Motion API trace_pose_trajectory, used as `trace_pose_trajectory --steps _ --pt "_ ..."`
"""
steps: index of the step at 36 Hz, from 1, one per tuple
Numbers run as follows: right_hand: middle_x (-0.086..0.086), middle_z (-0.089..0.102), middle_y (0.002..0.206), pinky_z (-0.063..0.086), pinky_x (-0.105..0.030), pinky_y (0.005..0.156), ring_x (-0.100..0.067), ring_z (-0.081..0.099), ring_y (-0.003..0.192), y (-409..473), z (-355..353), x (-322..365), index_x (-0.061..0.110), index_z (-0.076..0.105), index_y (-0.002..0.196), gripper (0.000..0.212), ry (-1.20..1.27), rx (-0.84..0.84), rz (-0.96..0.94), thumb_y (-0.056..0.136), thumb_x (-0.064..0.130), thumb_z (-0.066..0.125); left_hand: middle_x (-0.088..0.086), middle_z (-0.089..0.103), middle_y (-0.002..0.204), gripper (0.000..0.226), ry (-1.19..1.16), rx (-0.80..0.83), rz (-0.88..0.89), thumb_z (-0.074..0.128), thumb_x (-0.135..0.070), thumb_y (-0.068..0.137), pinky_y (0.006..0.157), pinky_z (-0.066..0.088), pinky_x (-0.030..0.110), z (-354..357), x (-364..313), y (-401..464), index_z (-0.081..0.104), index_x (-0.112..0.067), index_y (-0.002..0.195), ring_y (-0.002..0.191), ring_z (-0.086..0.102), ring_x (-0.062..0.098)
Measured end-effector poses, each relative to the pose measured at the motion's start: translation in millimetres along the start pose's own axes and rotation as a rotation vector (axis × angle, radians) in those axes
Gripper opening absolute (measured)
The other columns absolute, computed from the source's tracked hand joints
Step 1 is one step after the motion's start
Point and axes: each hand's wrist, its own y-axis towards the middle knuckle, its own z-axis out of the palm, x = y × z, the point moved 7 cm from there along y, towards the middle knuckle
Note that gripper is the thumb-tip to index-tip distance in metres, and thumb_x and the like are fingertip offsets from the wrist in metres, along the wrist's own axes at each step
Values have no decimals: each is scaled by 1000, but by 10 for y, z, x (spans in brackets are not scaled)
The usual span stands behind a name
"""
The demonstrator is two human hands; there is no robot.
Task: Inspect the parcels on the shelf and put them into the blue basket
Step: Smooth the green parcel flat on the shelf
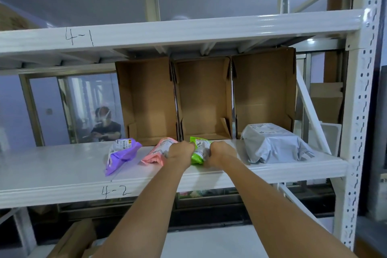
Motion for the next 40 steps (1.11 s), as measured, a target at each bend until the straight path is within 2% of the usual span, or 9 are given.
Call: trace_pose_trajectory --steps 5,11,15,19,23,27,30,35,40 --pt "-9 60 102 41 -26 69 -26 61 104 -70 -15 17 11 64 104 25 -52 -81 -22 87 28 61 16 57 122 42 30 12 -6 47 9 86 84 47 35 19 -3 -53 48 -6 125 113 58 32" --pt "-12 62 112 42 -30 70 -29 61 104 -74 -17 31 8 65 107 20 -144 -90 -54 88 14 60 16 54 128 44 28 -9 -32 45 7 90 89 46 35 -4 34 -97 46 -8 131 119 54 33" --pt "-12 64 114 49 -32 77 -29 62 106 -51 -83 29 10 65 108 21 -211 -79 -68 88 7 57 19 55 128 41 -14 27 -31 45 4 92 79 47 15 54 88 -50 49 -4 132 119 54 33" --pt "-11 64 115 50 -33 79 -28 62 107 -11 -98 44 10 65 110 23 -216 -51 -67 89 9 58 18 58 121 38 -69 -13 -26 48 9 87 87 47 36 -21 83 -101 52 -4 123 113 58 34" --pt "-8 64 112 50 -33 80 -28 62 104 15 -141 -82 13 67 111 26 -92 15 -26 87 18 58 15 58 115 28 -153 -4 -45 47 0 89 84 49 38 21 225 -63 55 -9 114 108 60 32" --pt "-8 68 99 52 -31 76 -28 65 96 95 -249 -191 9 70 102 22 106 -48 46 86 14 55 9 57 125 30 -278 32 -41 51 -9 92 88 44 28 106 401 22 60 -14 120 114 55 27" --pt "-12 67 108 46 -29 76 -32 62 103 216 -233 -238 8 67 108 26 265 -106 84 90 12 47 3 58 119 30 -332 -8 -2 57 -8 87 84 43 25 107 466 14 62 -21 114 108 56 24" --pt "-12 62 123 43 -30 93 -31 55 117 397 -22 -235 5 63 119 31 447 19 109 99 16 42 -1 60 93 34 -369 -81 100 54 1 64 68 42 24 174 543 31 63 -22 87 89 56 18" --pt "-15 70 101 50 -35 94 -29 64 103 650 355 -252 5 70 83 12 585 150 122 82 14 62 -7 55 83 37 -435 -130 77 48 8 60 63 39 26 154 640 34 61 -21 78 77 48 12"
